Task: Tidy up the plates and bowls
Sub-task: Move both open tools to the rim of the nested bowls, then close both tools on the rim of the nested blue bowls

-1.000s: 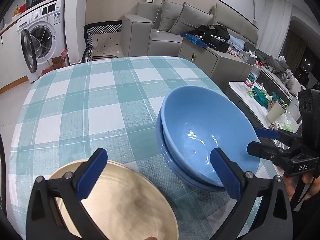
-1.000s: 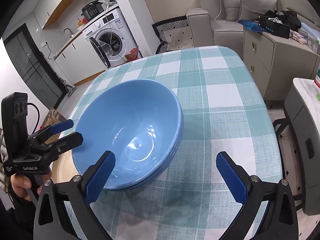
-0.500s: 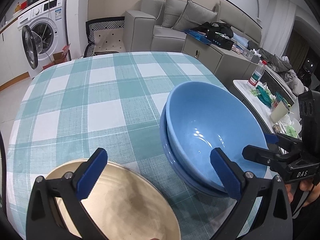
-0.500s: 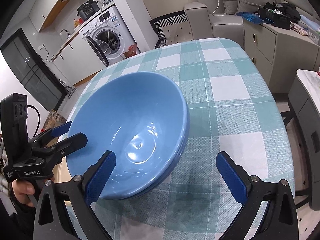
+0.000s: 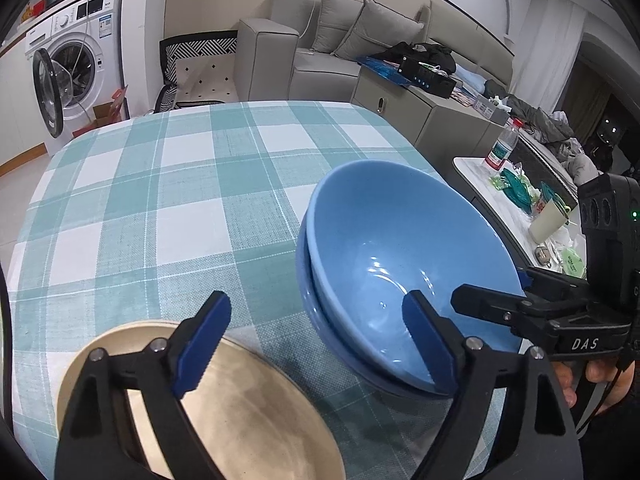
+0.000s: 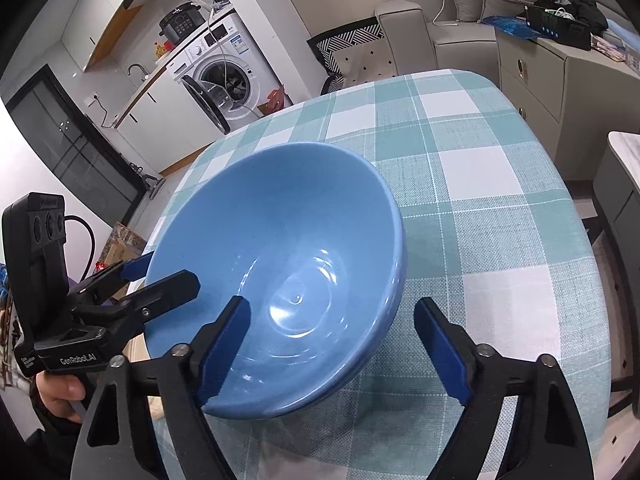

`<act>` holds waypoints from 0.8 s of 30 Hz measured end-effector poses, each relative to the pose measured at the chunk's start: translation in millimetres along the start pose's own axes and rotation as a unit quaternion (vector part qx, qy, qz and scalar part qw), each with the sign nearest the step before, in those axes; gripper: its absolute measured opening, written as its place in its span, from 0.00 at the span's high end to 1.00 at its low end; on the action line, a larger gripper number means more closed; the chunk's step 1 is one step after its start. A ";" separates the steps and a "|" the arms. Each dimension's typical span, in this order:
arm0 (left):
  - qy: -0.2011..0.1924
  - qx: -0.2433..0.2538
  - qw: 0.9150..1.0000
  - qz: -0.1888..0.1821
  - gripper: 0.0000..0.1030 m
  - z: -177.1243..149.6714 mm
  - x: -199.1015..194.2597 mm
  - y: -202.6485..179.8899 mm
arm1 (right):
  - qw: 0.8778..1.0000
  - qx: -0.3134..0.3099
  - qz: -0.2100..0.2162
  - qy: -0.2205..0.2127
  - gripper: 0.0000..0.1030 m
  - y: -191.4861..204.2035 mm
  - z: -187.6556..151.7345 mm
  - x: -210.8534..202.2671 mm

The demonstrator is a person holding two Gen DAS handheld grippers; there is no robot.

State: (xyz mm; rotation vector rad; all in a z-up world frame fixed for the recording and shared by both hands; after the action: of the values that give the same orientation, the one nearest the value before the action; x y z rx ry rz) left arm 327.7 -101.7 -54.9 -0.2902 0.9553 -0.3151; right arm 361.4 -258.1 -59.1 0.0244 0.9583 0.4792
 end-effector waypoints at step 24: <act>0.014 0.013 1.000 -0.016 0.56 -4.6 -2.1 -13.1 | 1.000 -0.006 -0.001 -0.001 0.33 8.4 -1.6 -7.0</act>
State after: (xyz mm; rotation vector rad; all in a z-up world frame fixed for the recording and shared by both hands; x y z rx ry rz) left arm 321.0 -113.4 -50.9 -0.2779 0.9748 -0.3617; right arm 353.6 -253.7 -52.7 0.0129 0.9541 0.4834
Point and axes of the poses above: each gripper's, at about its wrist camera, not at the fingertips, and x roughly the way its jaws point, y to its left, z to its top, the point moved 6 cm from there along x, roughly the way its jaws point, and after that the axes turned 14 degrees about -x, right-handed, at the moved point
